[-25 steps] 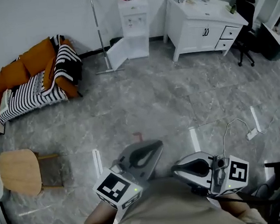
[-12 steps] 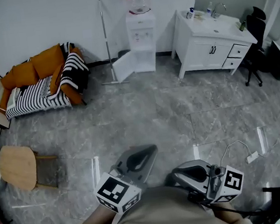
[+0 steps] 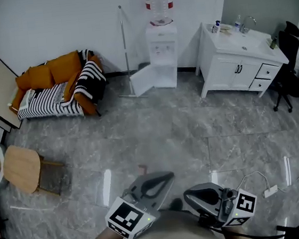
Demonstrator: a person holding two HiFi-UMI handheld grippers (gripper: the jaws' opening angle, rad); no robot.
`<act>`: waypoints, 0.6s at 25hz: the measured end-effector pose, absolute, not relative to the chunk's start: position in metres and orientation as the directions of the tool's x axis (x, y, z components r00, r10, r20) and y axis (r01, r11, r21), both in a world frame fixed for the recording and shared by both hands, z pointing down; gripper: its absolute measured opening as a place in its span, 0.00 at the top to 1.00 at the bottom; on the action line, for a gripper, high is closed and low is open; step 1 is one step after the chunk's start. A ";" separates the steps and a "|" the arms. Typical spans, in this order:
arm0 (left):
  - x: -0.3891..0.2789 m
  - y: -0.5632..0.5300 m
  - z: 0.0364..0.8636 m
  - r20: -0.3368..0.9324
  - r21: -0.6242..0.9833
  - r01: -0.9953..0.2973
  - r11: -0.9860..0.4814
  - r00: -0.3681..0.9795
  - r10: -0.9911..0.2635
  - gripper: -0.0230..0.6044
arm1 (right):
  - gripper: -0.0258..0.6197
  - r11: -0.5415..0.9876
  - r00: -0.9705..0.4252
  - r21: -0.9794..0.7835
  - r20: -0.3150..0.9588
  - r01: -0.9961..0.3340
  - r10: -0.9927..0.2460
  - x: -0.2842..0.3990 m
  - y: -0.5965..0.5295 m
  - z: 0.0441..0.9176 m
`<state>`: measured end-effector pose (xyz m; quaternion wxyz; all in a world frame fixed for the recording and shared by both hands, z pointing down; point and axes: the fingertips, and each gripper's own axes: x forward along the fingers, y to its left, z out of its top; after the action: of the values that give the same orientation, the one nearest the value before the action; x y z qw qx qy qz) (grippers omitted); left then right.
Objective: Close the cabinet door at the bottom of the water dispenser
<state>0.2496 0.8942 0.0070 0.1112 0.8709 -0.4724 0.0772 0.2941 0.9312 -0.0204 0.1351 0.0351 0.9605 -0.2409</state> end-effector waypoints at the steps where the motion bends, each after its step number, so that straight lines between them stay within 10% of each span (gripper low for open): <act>1: 0.251 0.893 0.008 0.245 0.119 -0.853 -0.508 0.521 -0.818 0.98 | 0.94 0.878 -0.960 -0.455 -0.280 0.150 0.019 0.297 0.930 -0.020; 15: 0.230 0.876 0.007 0.221 0.115 -0.875 -0.471 0.485 -0.846 0.98 | 0.94 0.866 -0.965 -0.460 -0.247 0.196 0.088 0.278 0.920 -0.015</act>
<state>0.2299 0.8757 0.0070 0.1064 0.8549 -0.5033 0.0666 0.2784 0.9200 -0.0152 0.1096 0.0739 0.9597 -0.2480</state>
